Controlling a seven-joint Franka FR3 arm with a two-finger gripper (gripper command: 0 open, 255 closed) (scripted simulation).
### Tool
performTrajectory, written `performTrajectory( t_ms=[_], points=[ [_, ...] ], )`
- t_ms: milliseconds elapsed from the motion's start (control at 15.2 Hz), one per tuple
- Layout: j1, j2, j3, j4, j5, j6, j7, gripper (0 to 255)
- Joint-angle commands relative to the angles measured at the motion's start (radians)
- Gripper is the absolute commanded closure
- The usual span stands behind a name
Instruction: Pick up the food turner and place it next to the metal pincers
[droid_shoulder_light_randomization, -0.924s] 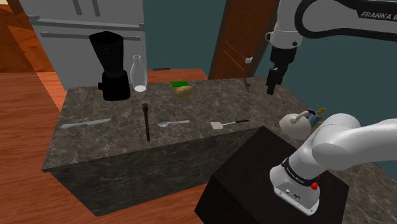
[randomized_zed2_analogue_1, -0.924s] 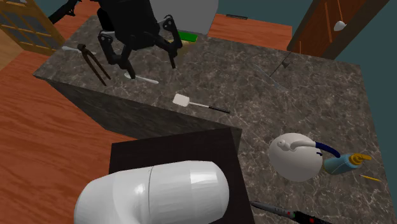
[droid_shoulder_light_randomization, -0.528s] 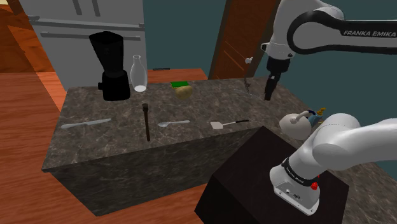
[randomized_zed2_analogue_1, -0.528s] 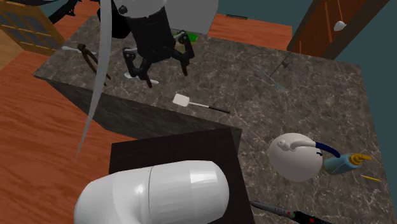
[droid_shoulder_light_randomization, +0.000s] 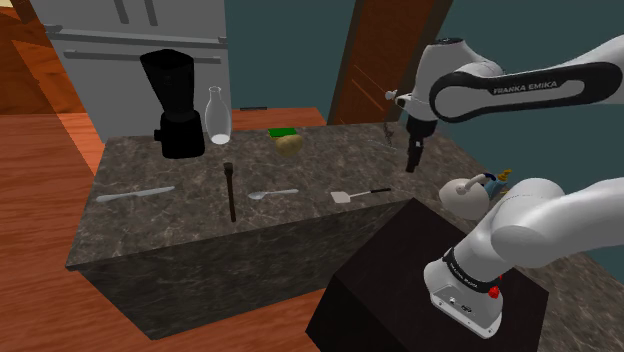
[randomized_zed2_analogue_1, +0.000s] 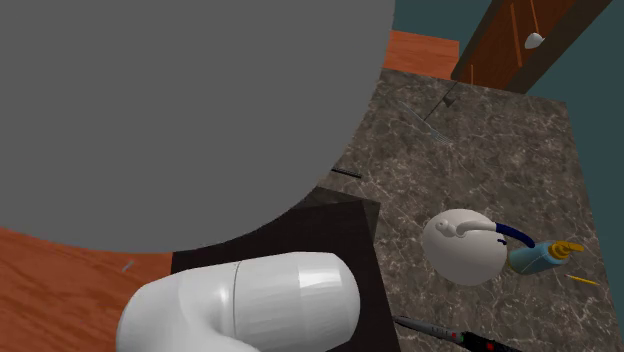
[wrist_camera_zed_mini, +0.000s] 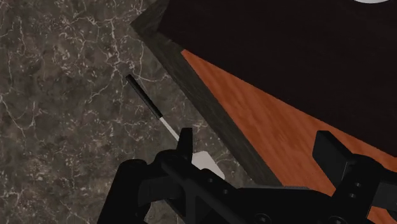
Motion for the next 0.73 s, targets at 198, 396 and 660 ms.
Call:
performTrajectory(
  t_ms=[198,396,660],
  points=[
    [0.004,0.149,-0.096,-0.045,-0.065,0.237,-0.164,0],
    [0.016,0.276,-0.152,-0.043,-0.083,0.387,-0.265,0],
    [0.048,0.472,-0.218,-0.015,-0.056,0.583,-0.423,0]
  ],
)
